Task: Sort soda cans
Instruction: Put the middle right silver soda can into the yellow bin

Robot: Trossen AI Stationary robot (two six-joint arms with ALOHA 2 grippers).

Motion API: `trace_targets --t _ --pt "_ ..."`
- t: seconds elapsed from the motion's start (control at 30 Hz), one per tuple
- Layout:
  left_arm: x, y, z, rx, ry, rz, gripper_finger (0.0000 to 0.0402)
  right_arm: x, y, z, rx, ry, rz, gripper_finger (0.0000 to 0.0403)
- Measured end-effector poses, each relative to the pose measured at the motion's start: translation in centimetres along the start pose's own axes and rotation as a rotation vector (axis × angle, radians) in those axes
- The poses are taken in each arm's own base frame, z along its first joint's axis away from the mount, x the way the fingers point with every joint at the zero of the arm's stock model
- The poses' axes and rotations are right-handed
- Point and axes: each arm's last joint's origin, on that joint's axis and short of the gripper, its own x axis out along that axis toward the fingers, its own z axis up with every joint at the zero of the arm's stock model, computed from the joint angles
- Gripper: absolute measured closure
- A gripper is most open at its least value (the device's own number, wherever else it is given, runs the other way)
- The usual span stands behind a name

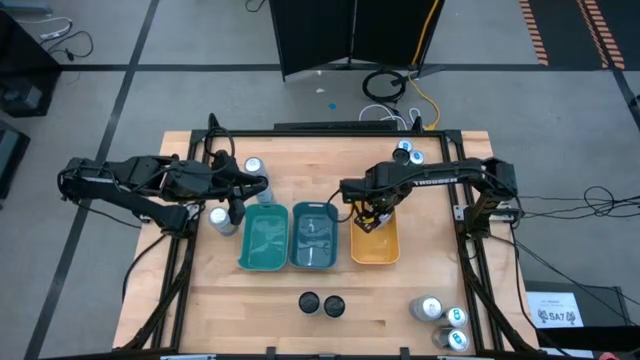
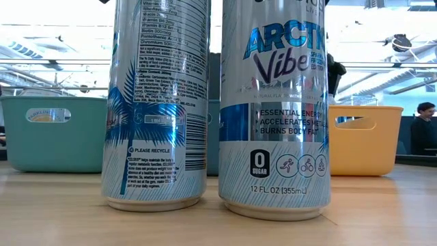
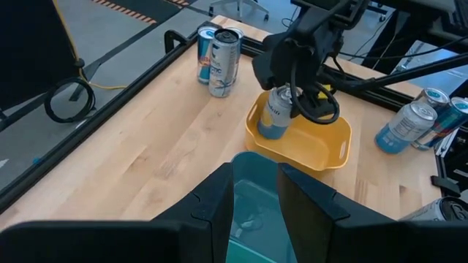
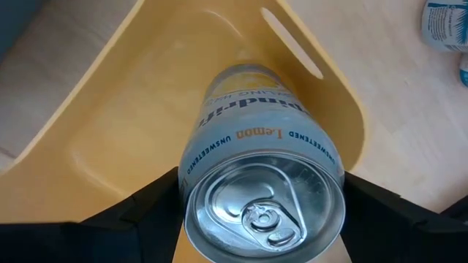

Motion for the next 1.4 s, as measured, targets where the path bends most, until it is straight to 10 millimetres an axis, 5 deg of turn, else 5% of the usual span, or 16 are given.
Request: trace_targets --t 0.33,1.4 --pt "0.0 -0.01 0.02 0.0 -0.002 -0.001 0.0285 -0.02 -0.02 -0.02 -0.007 0.001 0.0 0.0088" --pt "0.0 -0.01 0.01 0.0 -0.001 -0.001 0.0285 -0.02 0.0 -0.04 -0.022 0.005 0.004 0.0092"
